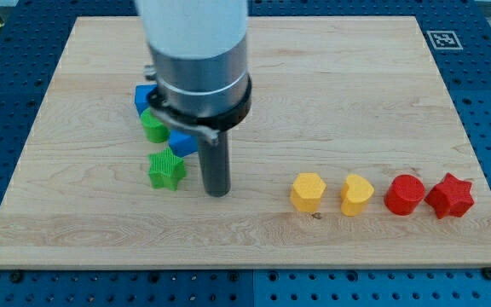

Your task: Slide the blue triangle closer to green circle and green star

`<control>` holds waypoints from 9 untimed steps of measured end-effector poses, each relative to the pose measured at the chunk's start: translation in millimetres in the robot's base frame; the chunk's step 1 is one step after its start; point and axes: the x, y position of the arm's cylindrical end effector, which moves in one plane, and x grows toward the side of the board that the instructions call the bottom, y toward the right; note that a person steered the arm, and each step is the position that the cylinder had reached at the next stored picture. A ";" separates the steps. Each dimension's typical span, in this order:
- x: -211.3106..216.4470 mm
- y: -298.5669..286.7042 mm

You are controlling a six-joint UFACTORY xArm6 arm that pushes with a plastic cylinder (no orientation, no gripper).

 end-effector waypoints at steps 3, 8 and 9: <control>-58.4 -0.2; -49.0 -48.7; -44.3 -55.8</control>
